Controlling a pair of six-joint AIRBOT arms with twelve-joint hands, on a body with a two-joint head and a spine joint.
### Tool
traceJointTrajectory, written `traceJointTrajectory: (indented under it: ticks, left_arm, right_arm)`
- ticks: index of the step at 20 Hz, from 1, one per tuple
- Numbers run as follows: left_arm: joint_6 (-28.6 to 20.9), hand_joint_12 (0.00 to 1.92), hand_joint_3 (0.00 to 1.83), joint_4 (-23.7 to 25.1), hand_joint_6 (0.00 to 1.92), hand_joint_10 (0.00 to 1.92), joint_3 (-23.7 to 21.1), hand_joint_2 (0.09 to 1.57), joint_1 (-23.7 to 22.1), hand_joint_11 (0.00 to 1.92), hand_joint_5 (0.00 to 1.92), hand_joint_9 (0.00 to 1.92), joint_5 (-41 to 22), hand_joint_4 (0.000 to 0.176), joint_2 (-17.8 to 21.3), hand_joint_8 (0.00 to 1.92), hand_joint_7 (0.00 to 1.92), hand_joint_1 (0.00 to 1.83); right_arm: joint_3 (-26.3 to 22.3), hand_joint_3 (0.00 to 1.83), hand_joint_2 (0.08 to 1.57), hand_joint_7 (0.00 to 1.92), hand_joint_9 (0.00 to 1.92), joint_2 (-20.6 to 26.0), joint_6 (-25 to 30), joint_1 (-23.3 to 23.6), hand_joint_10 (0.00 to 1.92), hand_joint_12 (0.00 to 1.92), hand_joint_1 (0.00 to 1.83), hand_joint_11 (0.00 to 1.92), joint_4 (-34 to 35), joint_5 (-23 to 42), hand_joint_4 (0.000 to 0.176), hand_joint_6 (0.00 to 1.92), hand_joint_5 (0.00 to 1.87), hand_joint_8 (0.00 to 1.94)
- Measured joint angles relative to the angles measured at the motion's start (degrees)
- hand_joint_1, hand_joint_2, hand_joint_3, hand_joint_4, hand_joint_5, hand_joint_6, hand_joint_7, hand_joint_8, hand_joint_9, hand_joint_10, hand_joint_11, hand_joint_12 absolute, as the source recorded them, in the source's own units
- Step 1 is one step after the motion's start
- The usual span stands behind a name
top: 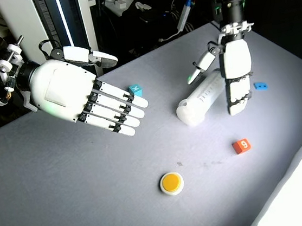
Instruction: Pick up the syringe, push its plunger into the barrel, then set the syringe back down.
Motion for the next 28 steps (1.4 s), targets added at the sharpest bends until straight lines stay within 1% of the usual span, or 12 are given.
traceJointTrajectory:
  ticks: [3, 6, 7, 8, 9, 12, 13, 15, 18, 23, 24, 28]
  left_arm:
    - [0.0, 0.48, 0.01, 6.6, 0.02, 0.04, -1.4, 1.0, -1.2, 0.0, 0.12, 0.17, -11.6, 0.0, 5.0, 0.02, 0.17, 0.35]
    - [0.0, 1.33, 0.0, 16.6, 0.38, 0.8, -1.4, 1.06, -1.2, 0.18, 0.52, 0.52, -27.7, 0.0, 9.4, 0.61, 0.6, 0.32]
    - [0.3, 1.9, 0.0, 18.3, 1.78, 1.86, -1.4, 1.11, -1.2, 0.81, 0.62, 0.79, -32.5, 0.0, 10.3, 1.83, 0.85, 0.27]
    - [1.0, 1.92, 0.0, 20.5, 1.89, 1.91, -1.4, 1.12, -1.2, 1.24, 1.1, 1.23, -37.5, 0.0, 11.2, 1.9, 1.26, 0.17]
    - [1.5, 1.92, 0.0, 21.3, 1.92, 1.92, -1.4, 1.13, -1.1, 1.59, 1.46, 1.58, -41.1, 0.0, 11.9, 1.92, 1.58, 0.11]
    - [1.4, 1.92, 0.0, 25.4, 1.92, 1.92, -0.5, 1.1, -1.0, 1.79, 1.67, 1.81, -54.8, 0.042, 14.8, 1.92, 1.77, 0.15]
    - [1.4, 1.92, 0.0, 27.0, 1.92, 1.92, 0.0, 1.1, -0.9, 1.8, 1.66, 1.81, -58.7, 0.123, 15.6, 1.92, 1.76, 0.16]
    - [1.4, 1.92, 0.01, 30.9, 1.92, 1.92, 1.2, 1.19, -2.9, 1.82, 1.67, 1.79, -65.7, 0.156, 17.2, 1.92, 1.74, 0.11]
    - [2.8, 1.92, 0.01, 32.0, 1.92, 1.92, 3.1, 1.31, -3.1, 1.86, 1.65, 1.82, -72.8, 0.173, 17.6, 1.92, 1.75, 1.0]
    - [3.3, 1.92, 0.01, 33.4, 1.92, 1.92, 4.4, 1.32, -3.3, 1.82, 1.65, 1.77, -77.3, 0.142, 17.6, 1.92, 1.7, 1.29]
    - [3.3, 1.92, 0.02, 33.7, 1.92, 1.92, 4.4, 1.31, -3.3, 1.77, 1.64, 1.75, -77.7, 0.079, 17.6, 1.92, 1.69, 1.27]
    - [3.3, 1.92, 0.07, 33.7, 1.92, 1.92, 5.1, 1.31, -3.4, 1.77, 1.68, 1.76, -80.1, 0.0, 17.6, 1.92, 1.71, 1.27]
  right_arm:
    - [0.0, 0.0, 1.17, 0.0, 0.0, 0.0, -1.4, 0.0, 0.0, 0.0, 0.0, 0.0, 0.0, -1.5, 0.0, 0.0, 0.01, 0.0]
    - [0.0, 0.0, 1.14, 0.0, 0.0, 0.1, -3.3, 0.0, 0.0, 0.0, 0.0, 0.0, 0.0, -2.3, 0.0, 0.0, 0.0, 0.0]
    - [0.0, 0.0, 1.14, 0.03, 0.02, 0.1, -3.5, 0.0, 0.0, 0.01, 0.0, 0.01, 0.0, -2.1, 0.0, 0.0, 0.02, 0.0]
    - [0.0, 0.0, 1.06, 0.99, 0.93, 0.1, -3.5, 0.0, 1.54, 1.54, 0.0, 0.99, 0.0, -1.8, 0.068, 1.34, 0.97, 1.44]
    - [0.0, 0.0, 1.04, 1.3, 1.29, 0.1, -3.5, 0.0, 1.84, 1.84, 0.01, 1.4, 0.0, -1.9, 0.124, 1.81, 1.23, 1.84]
    - [-0.1, 0.0, 1.0, 1.42, 1.49, 0.2, -3.6, -0.1, 1.92, 1.92, 0.03, 1.68, 0.5, -1.4, 0.174, 1.92, 1.33, 1.94]
    - [-0.1, 0.0, 0.99, 1.45, 1.52, 0.2, -3.8, -0.4, 1.92, 1.92, 0.01, 1.67, 0.3, -1.5, 0.176, 1.92, 1.38, 1.94]
    - [-0.5, 0.02, 1.05, 1.65, 1.7, 0.2, -3.7, -0.4, 1.92, 1.92, 0.03, 1.82, -0.3, -0.5, 0.172, 1.92, 1.56, 1.94]
    - [-0.5, 0.03, 1.41, 1.8, 1.86, 0.2, -3.8, -0.4, 1.92, 1.92, 0.63, 1.92, -0.1, 1.4, 0.151, 1.92, 1.66, 1.94]
    - [-0.5, 0.02, 1.44, 1.77, 1.85, 0.2, -3.8, -0.4, 1.92, 1.92, 1.1, 1.92, 0.0, 1.4, 0.176, 1.92, 1.6, 1.94]
    - [-0.5, 0.03, 1.46, 1.78, 1.85, 0.2, -3.8, -0.4, 1.92, 1.92, 1.02, 1.92, 0.0, 1.4, 0.172, 1.92, 1.66, 1.94]
    - [-0.5, 0.03, 1.47, 1.77, 1.85, 0.2, -3.8, -0.3, 1.92, 1.92, 0.92, 1.92, 0.1, 1.5, 0.17, 1.92, 1.61, 1.94]
